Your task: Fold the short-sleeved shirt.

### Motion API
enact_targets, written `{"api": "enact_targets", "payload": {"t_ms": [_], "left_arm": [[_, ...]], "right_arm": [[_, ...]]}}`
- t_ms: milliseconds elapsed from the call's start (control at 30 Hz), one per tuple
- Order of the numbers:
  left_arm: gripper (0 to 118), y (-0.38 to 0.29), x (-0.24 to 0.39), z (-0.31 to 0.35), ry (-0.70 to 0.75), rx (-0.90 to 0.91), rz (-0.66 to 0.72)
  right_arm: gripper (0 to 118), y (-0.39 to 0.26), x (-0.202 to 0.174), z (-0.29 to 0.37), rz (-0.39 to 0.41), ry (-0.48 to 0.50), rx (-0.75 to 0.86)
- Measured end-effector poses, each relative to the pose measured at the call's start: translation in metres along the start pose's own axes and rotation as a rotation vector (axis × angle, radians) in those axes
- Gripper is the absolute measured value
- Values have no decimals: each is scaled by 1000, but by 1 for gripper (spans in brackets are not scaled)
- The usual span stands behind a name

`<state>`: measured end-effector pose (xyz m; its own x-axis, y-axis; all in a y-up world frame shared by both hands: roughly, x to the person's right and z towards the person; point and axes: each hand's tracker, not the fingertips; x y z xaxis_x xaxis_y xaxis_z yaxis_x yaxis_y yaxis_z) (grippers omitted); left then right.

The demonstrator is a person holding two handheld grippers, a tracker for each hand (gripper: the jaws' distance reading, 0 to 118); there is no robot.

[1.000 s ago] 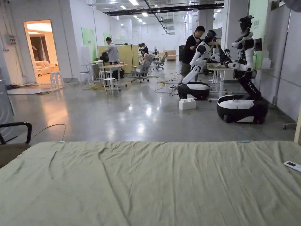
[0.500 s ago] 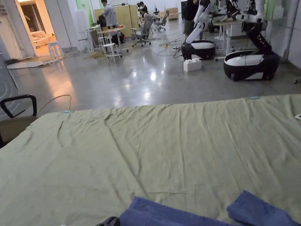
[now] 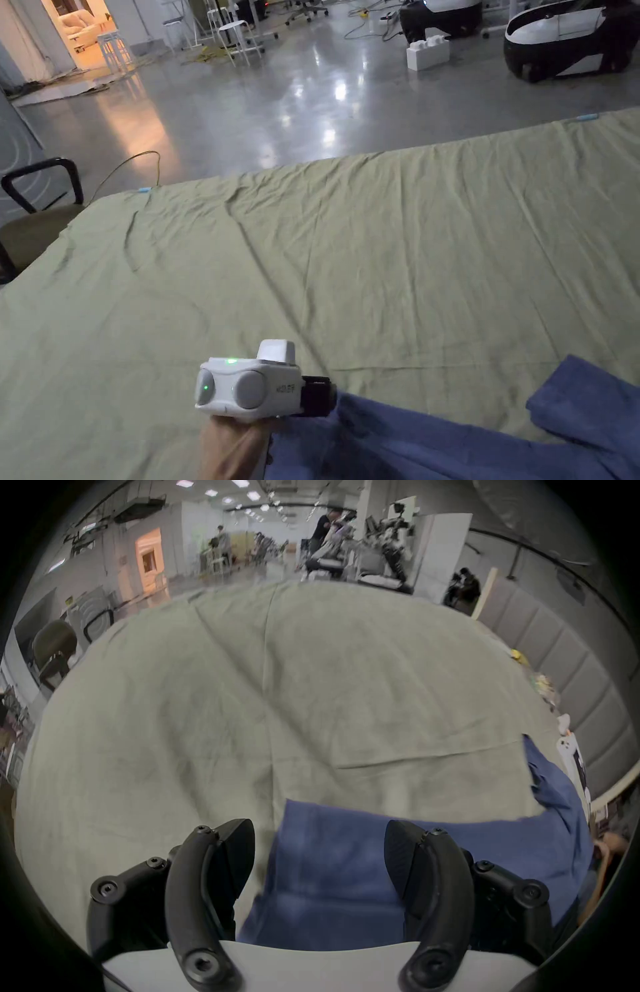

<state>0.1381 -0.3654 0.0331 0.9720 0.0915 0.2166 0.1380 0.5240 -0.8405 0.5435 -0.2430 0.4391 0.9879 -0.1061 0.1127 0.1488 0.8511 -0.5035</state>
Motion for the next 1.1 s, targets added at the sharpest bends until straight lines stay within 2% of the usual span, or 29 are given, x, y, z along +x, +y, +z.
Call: {"api": "enact_targets", "payload": {"t_ms": [100, 133, 167, 200, 267, 300, 367, 500, 533, 567, 633, 733, 767, 867, 933, 1000, 1033, 1067, 1100], "left_arm": [[74, 2, -3, -16, -23, -81, 32], [72, 6, 0, -13, -16, -15, -26], [67, 8, 4, -10, 0, -30, -68], [58, 8, 8, -6, 9, -42, -111], [24, 9, 15, -1, 45, -49, -163], [13, 8, 18, 0, 48, -53, -175], [10, 5, 23, -3, 44, -57, -166], [9, 3, 31, -11, 86, -78, -193], [9, 2, 31, -15, 91, -82, -185], [9, 3, 31, -18, 96, -91, -178], [9, 5, 35, -22, 99, -137, -167], [9, 13, 34, -23, 93, -172, -178], [9, 15, 33, -24, 90, -190, -168], [9, 18, 28, -26, 81, -201, -143], [9, 17, 28, -26, 83, -202, -148], [9, 16, 32, -22, 81, -202, -148], [9, 16, 32, -21, 81, -203, -146], [9, 17, 32, -21, 85, -206, -135], [9, 17, 35, -21, 90, -207, -136]], "right_arm": [[0, -4, 8, -4, 1, -30, -37], [0, -5, 9, -5, 2, -36, -42], [0, -8, 11, -5, 0, -37, -42], [0, -9, 13, -8, -9, -35, -50], [0, -8, 16, -17, -34, -17, -73], [0, -5, 15, -22, -36, -12, -74], [0, 7, 16, -35, -27, -1, -67], [1, 47, 25, -82, 52, -6, -65], [12, 58, 28, -103, 77, 8, -115], [32, 67, 33, -123, 96, 13, -155], [83, 81, 41, -167, 102, 13, -169], [94, 92, 58, -244, 159, 27, -370], [93, 91, 61, -269, 185, 7, -445], [93, 80, 75, -330, 171, -51, -543], [92, 72, 80, -360, 184, -92, -669], [92, 72, 80, -361, 192, -52, -652], [82, 78, 76, -358, 207, -57, -660], [62, 83, 74, -352, 244, -30, -649], [30, 87, 66, -343, 286, 7, -634]]}}
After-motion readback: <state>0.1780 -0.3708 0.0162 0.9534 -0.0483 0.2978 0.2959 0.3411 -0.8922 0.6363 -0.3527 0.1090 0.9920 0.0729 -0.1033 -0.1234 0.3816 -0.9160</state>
